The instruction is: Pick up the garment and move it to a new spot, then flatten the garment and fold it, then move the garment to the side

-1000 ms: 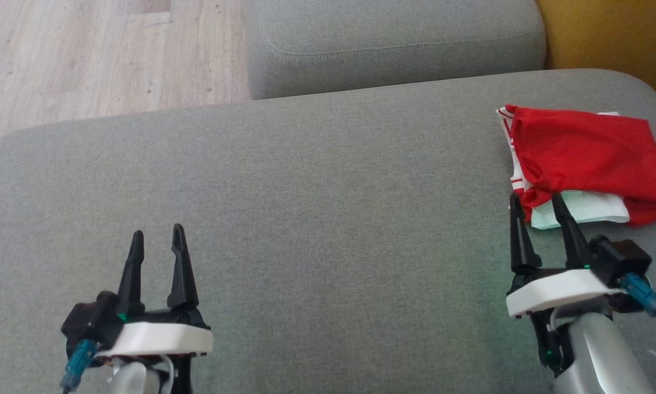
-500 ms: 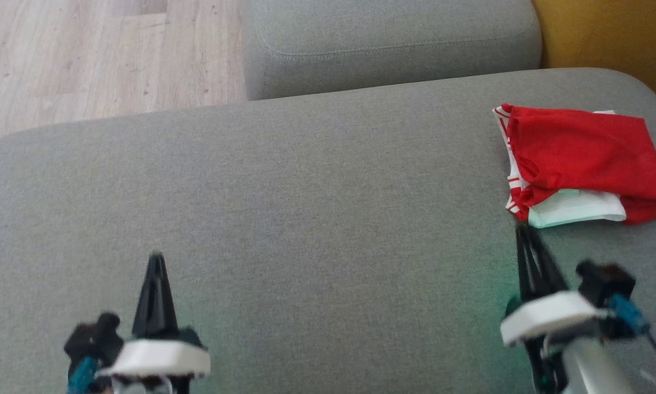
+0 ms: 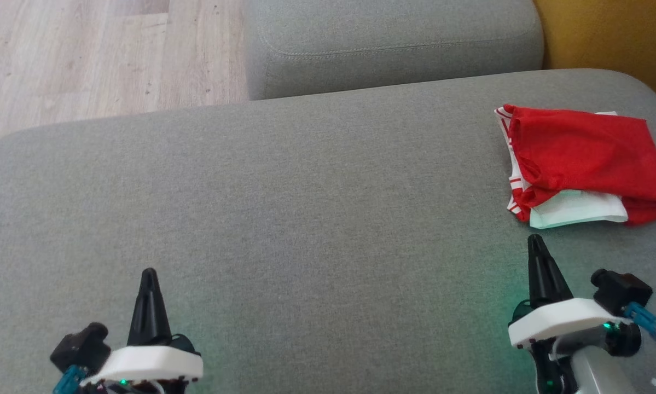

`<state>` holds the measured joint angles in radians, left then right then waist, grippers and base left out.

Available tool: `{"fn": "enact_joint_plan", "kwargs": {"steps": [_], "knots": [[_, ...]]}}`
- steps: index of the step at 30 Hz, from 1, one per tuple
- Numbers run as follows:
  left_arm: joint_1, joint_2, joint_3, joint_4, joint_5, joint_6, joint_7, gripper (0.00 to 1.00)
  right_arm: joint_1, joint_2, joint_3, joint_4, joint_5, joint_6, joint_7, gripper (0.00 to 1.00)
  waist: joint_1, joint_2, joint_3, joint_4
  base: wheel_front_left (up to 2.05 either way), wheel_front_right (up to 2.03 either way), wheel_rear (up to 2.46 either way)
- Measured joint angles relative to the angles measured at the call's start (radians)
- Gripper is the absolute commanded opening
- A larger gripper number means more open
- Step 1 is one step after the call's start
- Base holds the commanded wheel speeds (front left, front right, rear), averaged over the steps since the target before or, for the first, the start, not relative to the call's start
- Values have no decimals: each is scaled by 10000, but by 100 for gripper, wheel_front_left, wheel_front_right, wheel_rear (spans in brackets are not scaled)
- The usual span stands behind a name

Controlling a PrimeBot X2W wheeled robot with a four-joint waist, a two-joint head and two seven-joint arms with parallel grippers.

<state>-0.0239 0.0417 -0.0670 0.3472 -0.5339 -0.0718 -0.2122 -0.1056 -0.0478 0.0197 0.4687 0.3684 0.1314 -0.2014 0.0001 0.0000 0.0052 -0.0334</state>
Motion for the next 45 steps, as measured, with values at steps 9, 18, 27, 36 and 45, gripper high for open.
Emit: {"fn": "enact_joint_plan", "kwargs": {"steps": [9, 18, 27, 36, 45], "knots": [[-1, 0, 65, -63, -769, -58, 217, 0, 1, 0, -96, -125, 888, 0, 171, 0, 0, 0, -2, 24, 0, 0, 0], [-5, 0, 182, -117, -1639, -90, 479, 0, 2, 0, -240, -278, 1883, 0, 468, 0, 0, 0, -3, 52, 0, 0, 0], [-12, 0, 334, -171, -2510, -165, 719, 0, 3, 2, -351, -435, 2886, 0, 698, 0, 0, 0, -5, 79, 0, 0, 0], [-106, 0, 405, -249, -3359, -174, 1009, 0, 4, 4, -491, -587, 3871, 0, 978, 0, 0, 0, -7, 106, 0, 0, 0], [-109, 0, 569, -284, -4232, -178, 1267, 0, 26, 4, -604, -717, 4878, 0, 1237, 0, 0, 0, -8, 133, 0, 0, 0]]}}
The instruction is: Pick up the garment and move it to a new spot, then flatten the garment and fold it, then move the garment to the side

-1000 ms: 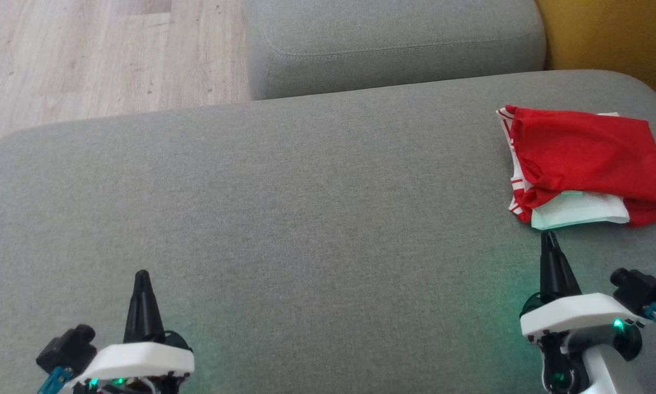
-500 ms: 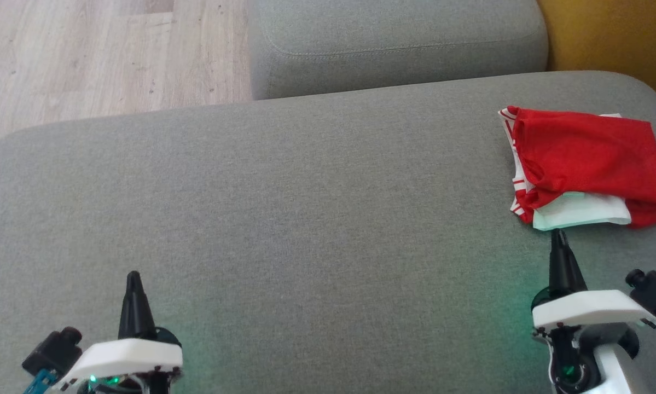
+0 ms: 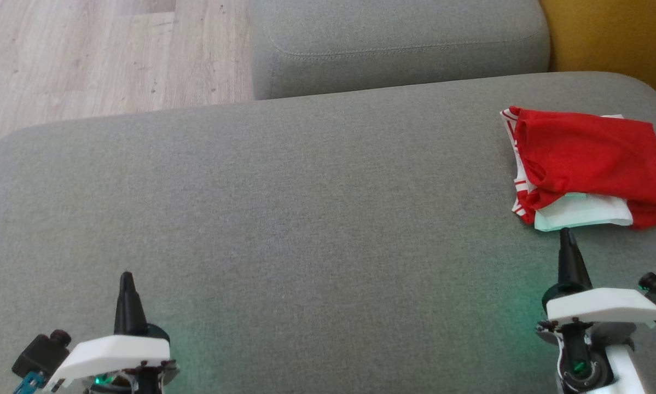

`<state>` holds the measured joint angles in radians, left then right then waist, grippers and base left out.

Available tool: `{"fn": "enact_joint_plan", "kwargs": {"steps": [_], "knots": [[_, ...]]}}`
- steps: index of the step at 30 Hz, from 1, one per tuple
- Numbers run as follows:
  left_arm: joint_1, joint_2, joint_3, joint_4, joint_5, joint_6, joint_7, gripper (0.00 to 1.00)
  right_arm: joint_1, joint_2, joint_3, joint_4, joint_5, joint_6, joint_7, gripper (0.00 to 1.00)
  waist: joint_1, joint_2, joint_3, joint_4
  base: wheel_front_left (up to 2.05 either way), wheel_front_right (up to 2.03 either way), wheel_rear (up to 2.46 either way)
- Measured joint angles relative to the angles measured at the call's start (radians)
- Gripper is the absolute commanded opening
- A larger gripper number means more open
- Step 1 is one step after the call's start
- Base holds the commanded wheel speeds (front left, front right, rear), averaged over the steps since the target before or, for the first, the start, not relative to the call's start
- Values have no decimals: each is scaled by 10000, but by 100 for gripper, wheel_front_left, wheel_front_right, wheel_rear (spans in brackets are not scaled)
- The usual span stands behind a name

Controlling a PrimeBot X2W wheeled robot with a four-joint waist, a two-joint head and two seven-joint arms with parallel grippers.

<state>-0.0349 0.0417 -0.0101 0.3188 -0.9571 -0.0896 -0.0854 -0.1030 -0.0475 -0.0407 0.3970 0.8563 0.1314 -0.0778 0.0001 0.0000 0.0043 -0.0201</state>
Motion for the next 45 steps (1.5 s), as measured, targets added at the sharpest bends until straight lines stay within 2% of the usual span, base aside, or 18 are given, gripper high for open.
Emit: {"fn": "enact_joint_plan", "kwargs": {"steps": [45], "knots": [[-105, 0, 546, -255, -4328, -240, 1298, 0, 103, 8, -623, -763, 4966, 0, 1235, 0, 0, 0, -9, 136, 0, 0, 0]]}}
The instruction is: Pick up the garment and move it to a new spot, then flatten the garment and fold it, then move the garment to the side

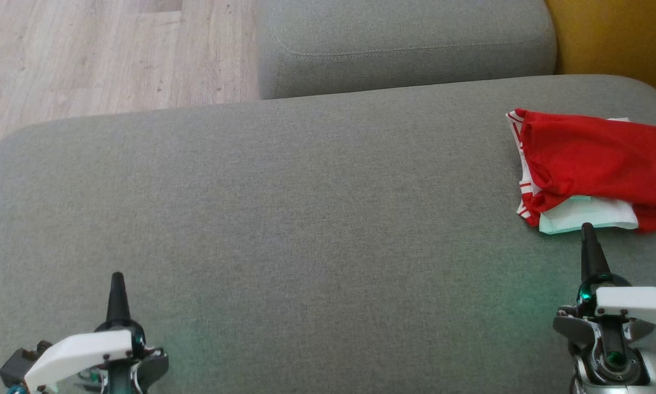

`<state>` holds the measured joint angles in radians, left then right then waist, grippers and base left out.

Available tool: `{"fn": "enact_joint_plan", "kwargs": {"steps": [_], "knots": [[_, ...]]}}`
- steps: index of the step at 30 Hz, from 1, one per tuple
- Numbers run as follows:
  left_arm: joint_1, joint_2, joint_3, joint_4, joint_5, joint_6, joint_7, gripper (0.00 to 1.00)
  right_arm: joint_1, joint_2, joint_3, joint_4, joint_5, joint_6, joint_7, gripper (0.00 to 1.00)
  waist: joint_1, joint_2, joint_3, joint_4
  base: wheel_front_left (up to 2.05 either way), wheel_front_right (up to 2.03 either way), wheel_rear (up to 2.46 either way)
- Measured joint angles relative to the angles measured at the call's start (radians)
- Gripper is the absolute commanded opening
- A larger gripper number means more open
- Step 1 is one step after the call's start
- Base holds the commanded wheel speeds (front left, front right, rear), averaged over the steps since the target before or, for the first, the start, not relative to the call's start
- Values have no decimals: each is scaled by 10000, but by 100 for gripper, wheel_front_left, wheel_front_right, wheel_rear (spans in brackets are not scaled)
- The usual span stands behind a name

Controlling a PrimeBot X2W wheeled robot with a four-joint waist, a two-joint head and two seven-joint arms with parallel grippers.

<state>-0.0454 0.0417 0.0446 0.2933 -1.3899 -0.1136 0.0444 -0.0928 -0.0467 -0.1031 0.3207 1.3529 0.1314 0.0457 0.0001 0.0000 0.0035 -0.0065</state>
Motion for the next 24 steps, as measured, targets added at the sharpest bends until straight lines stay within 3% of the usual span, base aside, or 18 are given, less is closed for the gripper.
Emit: {"fn": "enact_joint_plan", "kwargs": {"steps": [24], "knots": [[-109, 0, 293, -109, -2134, -102, 614, 0, 26, 0, -309, -359, 2487, 0, 614, 0, 0, 0, -4, 66, 0, 0, 0]]}}
